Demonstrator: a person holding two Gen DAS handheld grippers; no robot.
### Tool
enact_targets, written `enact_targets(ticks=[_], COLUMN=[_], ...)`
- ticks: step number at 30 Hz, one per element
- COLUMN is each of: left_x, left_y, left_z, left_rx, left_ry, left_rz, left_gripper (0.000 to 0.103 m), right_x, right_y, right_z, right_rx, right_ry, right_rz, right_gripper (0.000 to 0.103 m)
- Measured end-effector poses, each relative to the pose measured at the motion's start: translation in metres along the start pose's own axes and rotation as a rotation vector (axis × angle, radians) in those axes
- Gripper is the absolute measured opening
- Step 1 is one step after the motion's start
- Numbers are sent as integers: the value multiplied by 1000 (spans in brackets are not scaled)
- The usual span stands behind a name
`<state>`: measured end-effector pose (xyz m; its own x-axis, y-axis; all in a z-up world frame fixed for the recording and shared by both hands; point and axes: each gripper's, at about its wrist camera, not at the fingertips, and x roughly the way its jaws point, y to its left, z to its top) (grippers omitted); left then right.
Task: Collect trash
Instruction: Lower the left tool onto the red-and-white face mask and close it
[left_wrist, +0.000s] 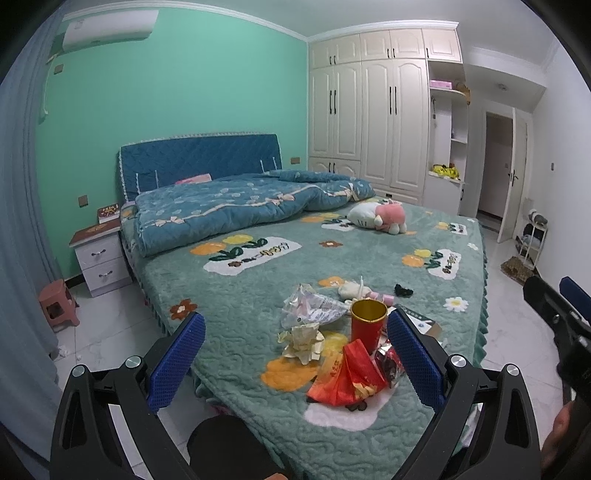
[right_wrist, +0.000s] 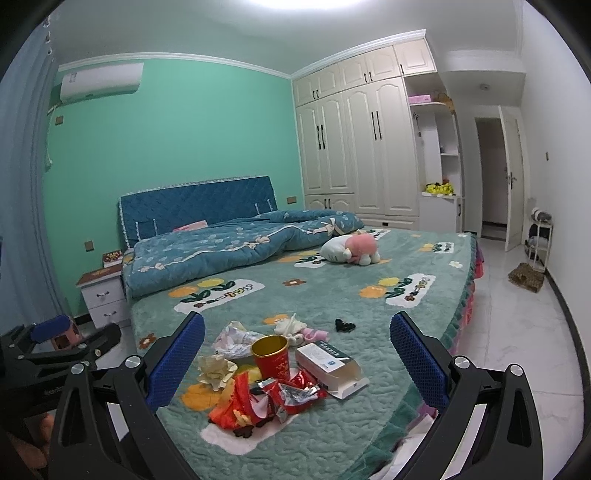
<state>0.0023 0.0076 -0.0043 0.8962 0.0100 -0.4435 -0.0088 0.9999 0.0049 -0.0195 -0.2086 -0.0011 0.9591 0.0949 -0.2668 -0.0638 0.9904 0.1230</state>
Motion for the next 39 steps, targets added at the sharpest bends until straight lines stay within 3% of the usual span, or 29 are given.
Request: enact_targets(ticks=[8,15,21,25,31,39], left_x=[-5,15,40,56,90,126], left_y=[3,2,1,-5,-12,-15], left_z=[10,6,0,-3,-11,-20], left_rx=[14,43,27,37,-22,-11], left_ry=[41,127,244,293,427,493], left_rz=[-58,-57,-111,-143,-247,-267], left_gripper=[97,97,97,97,97,97], right_x=[-8,22,47,62,80,106], right_y=[6,-3,-5,0,1,-10], right_z=[10,2,-4,-6,-11,-20], right_rx=[-54,39,67,17,-31,-1], right_ry=[17,169,244,280,328,392], right_rz=[27,90,87,105,120,134], right_gripper=[98,98,98,98,98,98])
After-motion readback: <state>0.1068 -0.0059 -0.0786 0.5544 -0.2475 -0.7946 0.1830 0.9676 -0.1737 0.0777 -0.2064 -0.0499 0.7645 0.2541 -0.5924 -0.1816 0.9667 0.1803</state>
